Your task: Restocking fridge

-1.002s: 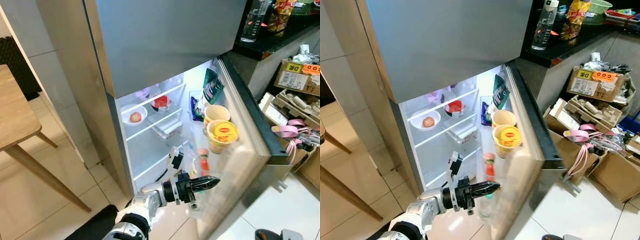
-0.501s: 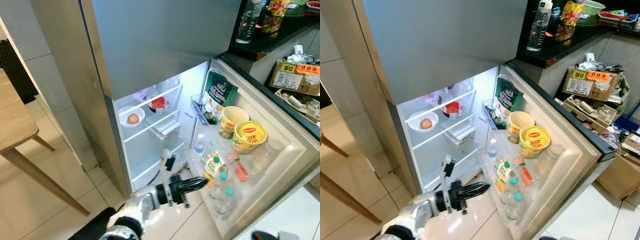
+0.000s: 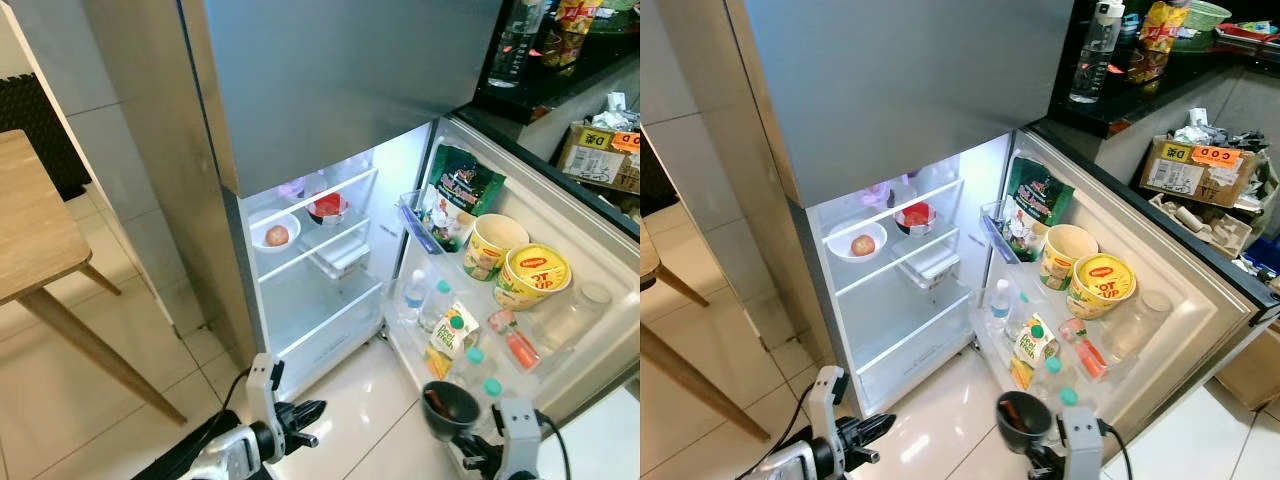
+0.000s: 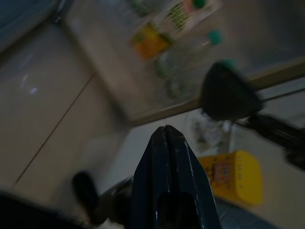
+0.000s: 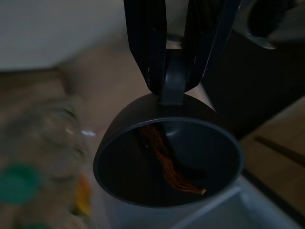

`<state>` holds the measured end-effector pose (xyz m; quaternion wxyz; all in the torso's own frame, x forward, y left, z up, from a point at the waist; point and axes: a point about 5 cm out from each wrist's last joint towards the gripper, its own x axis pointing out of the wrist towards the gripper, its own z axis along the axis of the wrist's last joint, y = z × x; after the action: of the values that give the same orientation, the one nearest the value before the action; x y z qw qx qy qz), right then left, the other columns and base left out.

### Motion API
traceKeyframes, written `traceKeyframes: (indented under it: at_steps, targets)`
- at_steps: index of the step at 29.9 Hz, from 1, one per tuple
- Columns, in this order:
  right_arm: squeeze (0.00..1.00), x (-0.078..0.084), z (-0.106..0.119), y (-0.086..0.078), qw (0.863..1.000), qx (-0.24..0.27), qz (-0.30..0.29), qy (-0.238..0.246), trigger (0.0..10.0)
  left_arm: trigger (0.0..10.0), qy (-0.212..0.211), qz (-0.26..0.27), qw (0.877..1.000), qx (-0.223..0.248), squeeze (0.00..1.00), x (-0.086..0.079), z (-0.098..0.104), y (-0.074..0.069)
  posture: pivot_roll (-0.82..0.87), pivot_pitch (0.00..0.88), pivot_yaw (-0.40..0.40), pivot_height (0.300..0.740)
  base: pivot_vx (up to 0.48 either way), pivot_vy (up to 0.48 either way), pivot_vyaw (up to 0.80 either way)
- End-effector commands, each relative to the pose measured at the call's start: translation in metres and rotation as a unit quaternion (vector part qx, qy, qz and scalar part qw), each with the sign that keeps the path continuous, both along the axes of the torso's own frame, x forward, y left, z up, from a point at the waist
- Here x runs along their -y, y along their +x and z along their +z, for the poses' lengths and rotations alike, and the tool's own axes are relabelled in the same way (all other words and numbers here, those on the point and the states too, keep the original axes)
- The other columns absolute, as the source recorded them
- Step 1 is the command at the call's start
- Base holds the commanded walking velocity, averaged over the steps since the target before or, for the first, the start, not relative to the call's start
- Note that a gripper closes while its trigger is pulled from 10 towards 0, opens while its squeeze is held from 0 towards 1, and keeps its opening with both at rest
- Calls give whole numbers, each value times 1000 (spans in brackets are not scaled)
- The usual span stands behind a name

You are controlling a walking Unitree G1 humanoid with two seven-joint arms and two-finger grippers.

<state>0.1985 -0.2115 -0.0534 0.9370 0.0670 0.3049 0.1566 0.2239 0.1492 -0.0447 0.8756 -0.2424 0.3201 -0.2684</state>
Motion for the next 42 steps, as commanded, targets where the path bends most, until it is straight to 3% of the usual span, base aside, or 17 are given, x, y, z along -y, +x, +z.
traceKeyframes:
  at_steps: [1,2,3,5,8,10,12,14,16,19,26,30,35,42]
  targets:
    - [0,-3,10,13,999,36,25,-4,10000,10000,29,20,999,-28,0,-12,-9,-12,-89,0,-24,740,0,0,0]
    - [0,-2,24,33,996,75,25,-32,10000,10000,59,47,996,-57,0,-22,-19,-26,-88,0,-25,740,0,0,0]
    - [0,-2,24,33,996,75,25,-32,10000,10000,59,47,996,-57,0,-22,-19,-26,-88,0,-25,740,0,0,0]
    - [0,9,49,63,987,136,-19,-86,10000,10000,103,79,987,-100,0,-35,-32,-48,-88,0,-25,740,0,0,0]
    - [0,17,58,72,980,156,-47,-113,10000,10000,116,87,983,-115,0,-38,-37,-56,-88,0,-25,740,0,0,0]
    - [0,31,72,82,970,181,-89,-136,10000,10000,139,100,975,-145,0,-43,-44,-71,-90,0,-32,740,0,0,0]
    - [0,37,77,85,966,187,-100,-149,10000,10000,147,104,971,-156,0,-45,-47,-78,-91,0,-32,740,0,0,0]
    - [0,37,77,85,966,187,-100,-149,10000,10000,147,104,971,-156,0,-45,-47,-78,-91,0,-32,740,0,0,0]
    - [0,47,83,87,958,193,-125,-171,10000,10000,153,107,967,-171,0,-46,-51,-88,-90,0,-32,740,0,0,0]
    - [0,56,85,86,954,191,-149,-177,10000,10000,155,109,966,-176,0,-45,-52,-91,-86,0,-32,740,0,0,0]
    - [0,73,83,79,945,172,-181,-209,10000,10000,157,113,966,-174,0,-44,-52,-89,-82,0,-33,740,0,0,0]
    - [0,110,89,65,918,156,-254,-261,10000,10000,161,113,966,-169,0,-43,-51,-85,-86,0,-30,740,0,0,0]
    - [0,131,94,56,900,146,-291,-288,10000,10000,162,112,966,-169,0,-43,-51,-85,-86,0,-30,740,0,0,0]
    - [0,144,99,50,887,146,-320,-299,10000,10000,161,109,966,-171,0,-41,-52,-87,-84,0,-30,740,0,0,0]
